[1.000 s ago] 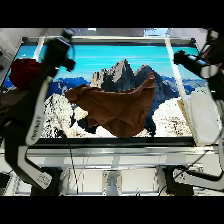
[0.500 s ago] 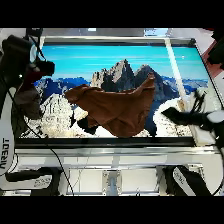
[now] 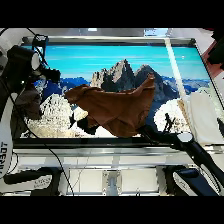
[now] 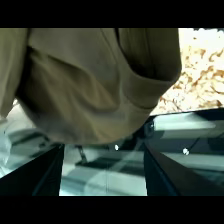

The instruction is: Fold the shirts.

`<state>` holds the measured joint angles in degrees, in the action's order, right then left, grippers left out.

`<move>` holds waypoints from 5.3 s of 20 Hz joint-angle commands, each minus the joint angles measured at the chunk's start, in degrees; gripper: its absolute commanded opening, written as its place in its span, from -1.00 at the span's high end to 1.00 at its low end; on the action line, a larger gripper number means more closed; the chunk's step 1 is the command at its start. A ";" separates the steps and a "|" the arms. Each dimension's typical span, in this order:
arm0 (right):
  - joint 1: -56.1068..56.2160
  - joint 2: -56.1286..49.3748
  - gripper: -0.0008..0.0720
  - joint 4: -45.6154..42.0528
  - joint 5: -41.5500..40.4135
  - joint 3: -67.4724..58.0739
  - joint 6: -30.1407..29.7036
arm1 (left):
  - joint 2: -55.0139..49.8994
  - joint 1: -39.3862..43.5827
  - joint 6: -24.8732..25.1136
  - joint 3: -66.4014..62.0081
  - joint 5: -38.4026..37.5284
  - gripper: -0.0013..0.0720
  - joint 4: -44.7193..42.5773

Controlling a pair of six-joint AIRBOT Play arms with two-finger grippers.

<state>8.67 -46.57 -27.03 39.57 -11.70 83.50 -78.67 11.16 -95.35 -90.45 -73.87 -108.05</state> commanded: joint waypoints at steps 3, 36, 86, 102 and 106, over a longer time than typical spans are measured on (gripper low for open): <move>8.22 -5.86 -0.58 2.73 -11.52 1.31 4.83 | 0.07 -0.04 0.90 0.24 0.94 -0.96 3.26; 3.80 -11.19 0.90 0.70 -13.29 -17.57 -12.85 | -17.25 -0.09 3.23 16.17 20.90 -0.96 10.64; -0.42 -25.79 0.89 -19.50 -5.81 -34.67 -16.04 | -27.04 -0.04 4.22 -6.75 0.22 0.85 13.62; -8.31 -22.73 -0.03 -20.70 2.05 -40.06 -15.91 | -28.17 19.78 14.43 -15.23 -0.81 -0.69 38.10; -8.33 -22.73 -0.03 -23.61 2.14 -40.06 -15.93 | -33.14 27.17 14.38 -15.26 -0.09 -0.69 35.71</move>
<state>0.51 -69.34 -48.53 40.95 -51.62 67.61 -108.66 33.15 -81.38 -105.82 -74.52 -71.53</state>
